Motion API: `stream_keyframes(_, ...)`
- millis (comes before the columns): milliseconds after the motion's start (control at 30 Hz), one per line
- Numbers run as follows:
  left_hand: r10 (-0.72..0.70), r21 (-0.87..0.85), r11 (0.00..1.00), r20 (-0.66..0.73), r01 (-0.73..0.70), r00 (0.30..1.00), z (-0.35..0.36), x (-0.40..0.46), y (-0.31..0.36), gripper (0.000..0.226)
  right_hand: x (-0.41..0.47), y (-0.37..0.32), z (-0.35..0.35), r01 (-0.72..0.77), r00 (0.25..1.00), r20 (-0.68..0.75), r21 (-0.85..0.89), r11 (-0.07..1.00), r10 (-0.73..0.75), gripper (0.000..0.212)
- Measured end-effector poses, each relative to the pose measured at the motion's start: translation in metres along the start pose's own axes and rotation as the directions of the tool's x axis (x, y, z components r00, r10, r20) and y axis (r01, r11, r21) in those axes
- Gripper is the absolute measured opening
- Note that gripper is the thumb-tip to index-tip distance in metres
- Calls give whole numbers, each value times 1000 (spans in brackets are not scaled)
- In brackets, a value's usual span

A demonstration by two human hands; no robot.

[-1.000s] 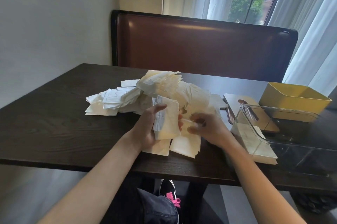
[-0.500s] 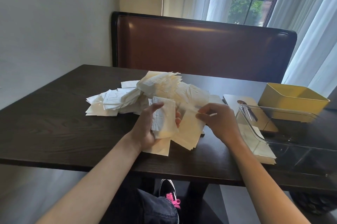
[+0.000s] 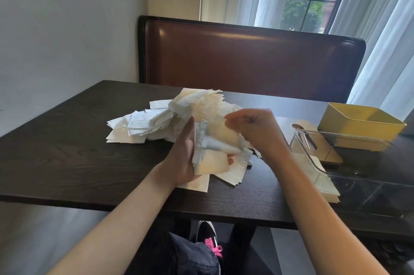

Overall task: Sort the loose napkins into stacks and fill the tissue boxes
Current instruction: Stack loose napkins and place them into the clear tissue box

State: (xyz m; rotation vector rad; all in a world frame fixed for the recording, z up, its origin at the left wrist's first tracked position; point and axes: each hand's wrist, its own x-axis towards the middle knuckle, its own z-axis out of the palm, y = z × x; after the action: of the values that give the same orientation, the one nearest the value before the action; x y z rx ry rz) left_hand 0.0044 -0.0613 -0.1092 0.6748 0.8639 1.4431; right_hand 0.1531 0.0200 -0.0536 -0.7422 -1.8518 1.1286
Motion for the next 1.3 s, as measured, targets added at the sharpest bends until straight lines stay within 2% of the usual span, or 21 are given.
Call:
stream_keyframes(67, 0, 4, 1000, -7, 1, 1000, -4, -2, 0, 73, 2, 10, 7, -36, 999, -30, -85, 996, 33, 12)
stream_keyframes(100, -21, -35, 999, 39, 22, 999, -9, 0, 0, 68, 2, 15, 9, -56, 998, -42, -100, 993, 52, 12)
stream_keyframes(133, -46, -29, 998, 55, 48, 997, -8, 0, 0, 60, 1, 21, 8, -74, 996, -54, -100, 992, 69, 12)
stream_keyframes(200, -83, 4, 997, 0, 83, 997, -11, 2, -2, 45, -1, 29, 3, -106, 991, -88, -23, 994, 104, 12)
stream_keyframes(267, -100, -51, 994, -20, 99, 995, -13, 3, -3, 39, -4, 37, -3, -107, 985, -136, 1, 994, 107, 14)
stream_keyframes(333, -86, -172, 982, -50, 76, 995, -15, 8, -2, 44, -7, 49, -8, -125, 981, -172, -195, 973, 91, 16)
stream_keyframes(400, -78, -350, 935, -29, 63, 997, -18, 10, 1, 49, -11, 59, -9, -177, 983, -119, -427, 887, 139, 22)
stream_keyframes(467, -63, -445, 894, 4, 58, 998, -19, 11, 2, 53, -15, 65, -7, -189, 978, -28, -530, 827, 206, 34)
stream_keyframes(567, -1, -460, 887, 49, 23, 999, -22, 6, 3, 57, -16, 68, -5, -188, 968, 36, -548, 815, 248, 48)
stream_keyframes(667, 61, -442, 897, 56, -30, 997, -28, 8, 2, 59, -14, 64, -6, -180, 974, 19, -541, 822, 226, 36)
stream_keyframes(733, 86, -414, 908, 50, -57, 995, -30, 9, 2, 60, -14, 59, -8, -179, 981, -10, -455, 872, 196, 19)
stream_keyframes(800, 92, -443, 895, 79, -48, 993, -30, 10, 1, 61, -14, 53, -11, -164, 987, -46, -314, 935, 157, 11)
stream_keyframes(867, 95, -492, 870, 99, -35, 991, -29, 10, 0, 61, -14, 45, -16, -122, 991, -86, -189, 974, 107, 7)
stream_keyframes(1000, 78, -550, 833, 27, -50, 997, -31, 10, 1, 58, -13, 24, -23, -67, 991, -117, 42, 997, 72, 10)
stream_keyframes(1067, 67, -503, 862, 5, -55, 998, -30, 9, 1, 59, -12, 11, -23, -75, 994, -59, 197, 977, 88, 14)
stream_keyframes(1167, 61, -366, 930, 51, -38, 997, -23, 5, 2, 56, -9, -3, -19, -112, 991, 112, 416, 903, 71, 24)
stream_keyframes(1233, 56, -298, 954, 68, -33, 996, -17, 4, 2, 56, -6, -6, -12, -130, 977, 211, 410, 903, 45, 30)
stream_keyframes(1300, 92, -229, 971, 112, -65, 989, -18, 5, -2, 68, -4, -5, -1, -106, 971, 236, 275, 956, 40, 35)
